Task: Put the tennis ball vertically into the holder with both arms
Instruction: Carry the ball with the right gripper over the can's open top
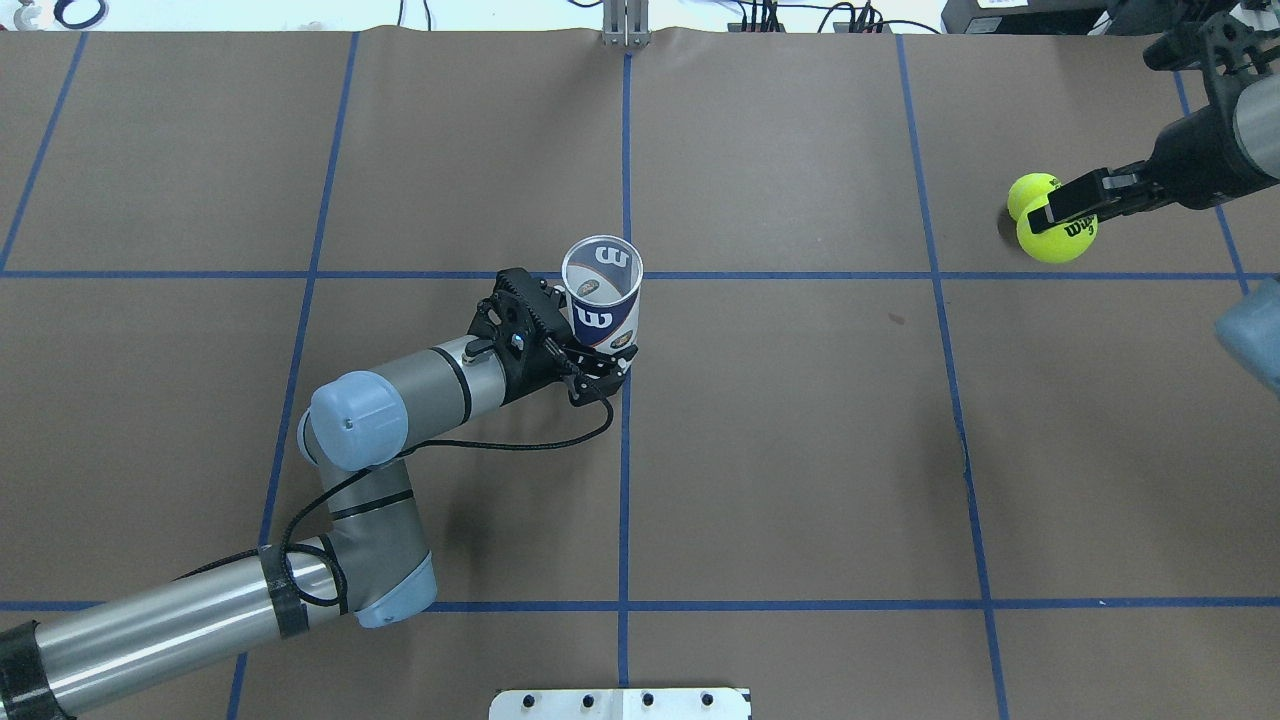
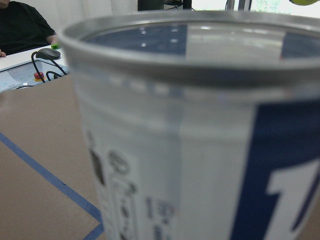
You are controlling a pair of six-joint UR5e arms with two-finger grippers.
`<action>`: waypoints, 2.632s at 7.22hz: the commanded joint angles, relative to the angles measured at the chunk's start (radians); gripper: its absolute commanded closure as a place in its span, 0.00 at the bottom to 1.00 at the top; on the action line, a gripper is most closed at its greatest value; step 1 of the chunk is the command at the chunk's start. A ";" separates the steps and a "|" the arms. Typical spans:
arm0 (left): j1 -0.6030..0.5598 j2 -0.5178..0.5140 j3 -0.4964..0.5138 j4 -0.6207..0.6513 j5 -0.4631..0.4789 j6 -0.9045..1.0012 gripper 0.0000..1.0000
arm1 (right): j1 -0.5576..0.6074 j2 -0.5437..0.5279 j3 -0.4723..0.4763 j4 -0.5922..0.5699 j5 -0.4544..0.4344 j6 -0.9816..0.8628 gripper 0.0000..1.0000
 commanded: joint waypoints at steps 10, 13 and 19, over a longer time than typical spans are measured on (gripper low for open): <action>0.000 -0.008 -0.004 -0.011 0.007 -0.003 0.26 | -0.066 0.375 0.047 -0.280 0.022 0.208 1.00; -0.003 -0.008 -0.005 -0.011 0.007 -0.001 0.26 | -0.201 0.515 0.019 -0.280 -0.086 0.383 1.00; -0.005 -0.018 -0.005 -0.011 0.007 -0.001 0.26 | -0.356 0.687 -0.119 -0.281 -0.248 0.453 1.00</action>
